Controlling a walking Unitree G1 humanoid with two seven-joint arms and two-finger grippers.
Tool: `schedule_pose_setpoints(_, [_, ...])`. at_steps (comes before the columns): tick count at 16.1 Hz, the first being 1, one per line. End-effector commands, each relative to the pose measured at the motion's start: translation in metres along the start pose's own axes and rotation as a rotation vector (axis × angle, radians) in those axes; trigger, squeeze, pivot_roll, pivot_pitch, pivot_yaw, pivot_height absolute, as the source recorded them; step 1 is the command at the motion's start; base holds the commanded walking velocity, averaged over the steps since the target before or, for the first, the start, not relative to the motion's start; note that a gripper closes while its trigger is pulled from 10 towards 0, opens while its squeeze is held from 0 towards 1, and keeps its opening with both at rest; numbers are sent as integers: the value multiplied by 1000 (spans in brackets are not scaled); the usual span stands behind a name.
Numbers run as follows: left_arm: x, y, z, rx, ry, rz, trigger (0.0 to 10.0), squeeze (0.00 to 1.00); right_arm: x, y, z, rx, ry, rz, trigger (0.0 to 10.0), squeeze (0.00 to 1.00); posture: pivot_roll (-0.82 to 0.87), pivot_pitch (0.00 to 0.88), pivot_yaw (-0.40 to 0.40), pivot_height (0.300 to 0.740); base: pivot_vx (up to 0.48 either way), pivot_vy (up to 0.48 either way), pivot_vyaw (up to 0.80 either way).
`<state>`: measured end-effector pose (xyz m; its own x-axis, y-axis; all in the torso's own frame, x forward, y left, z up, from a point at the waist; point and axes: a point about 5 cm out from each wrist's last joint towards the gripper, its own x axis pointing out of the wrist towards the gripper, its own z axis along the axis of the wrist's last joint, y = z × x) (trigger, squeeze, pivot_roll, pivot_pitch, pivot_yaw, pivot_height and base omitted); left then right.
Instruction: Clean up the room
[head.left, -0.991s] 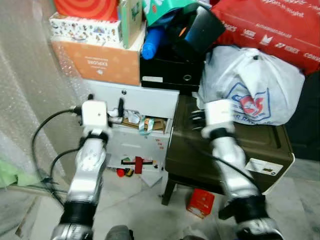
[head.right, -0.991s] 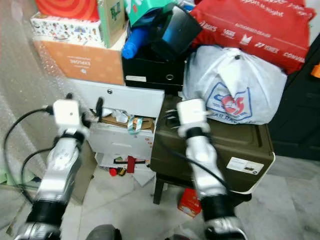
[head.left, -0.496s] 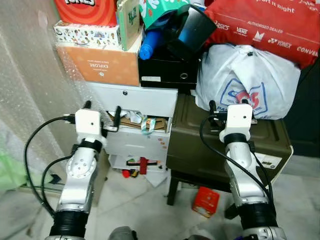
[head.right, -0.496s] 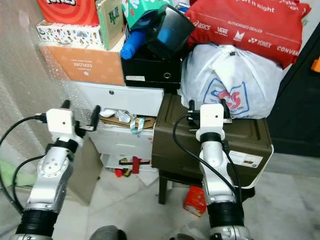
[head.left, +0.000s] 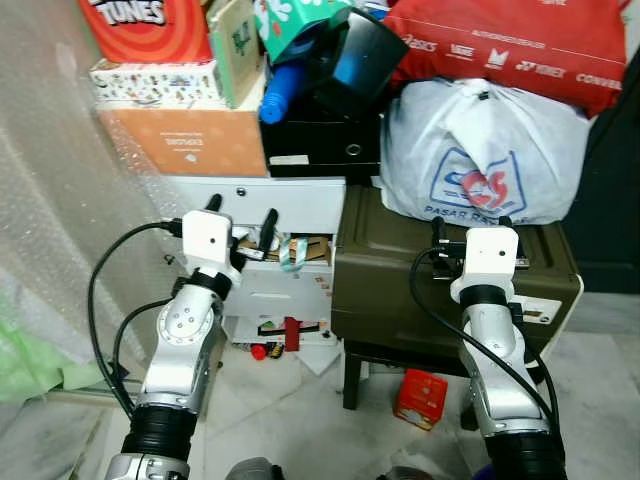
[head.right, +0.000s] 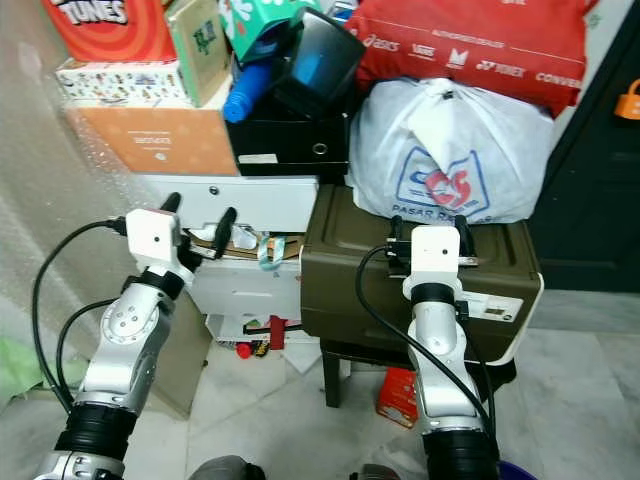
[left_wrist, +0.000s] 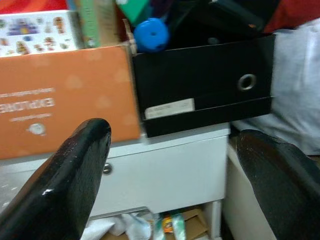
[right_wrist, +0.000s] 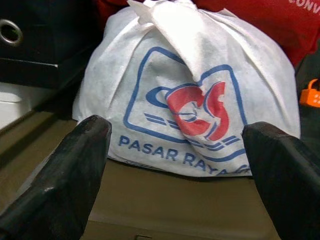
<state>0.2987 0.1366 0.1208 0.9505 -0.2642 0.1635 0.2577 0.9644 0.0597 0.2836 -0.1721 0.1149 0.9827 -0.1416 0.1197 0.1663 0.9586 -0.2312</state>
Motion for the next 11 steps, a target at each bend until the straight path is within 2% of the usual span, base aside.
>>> schedule_pose_setpoints(1, [0,4,0,-12,-5,-1,10000,0,1,7,8,-21,-23,22,10000,0,-123,0,66,740,0,0,0])
schedule_pose_setpoints(5, [3,-3,-3,-1,13,-23,10000,0,-12,3,5,-33,-4,8,10000,0,-165,0,120,740,0,0,0])
schedule_pose_setpoints(8, [5,-4,-4,-1,21,-31,10000,0,-13,0,4,-23,0,-19,10000,0,-163,0,123,740,0,0,800])
schedule_pose_setpoints(10, [6,-4,-2,-5,11,-25,10000,0,-9,3,6,-22,-5,-1,10000,0,-145,0,107,740,0,0,800])
schedule_pose_setpoints(11, [5,-5,-2,-33,3,-33,10000,0,-7,8,8,-25,-12,29,10000,0,-139,0,98,740,0,0,800])
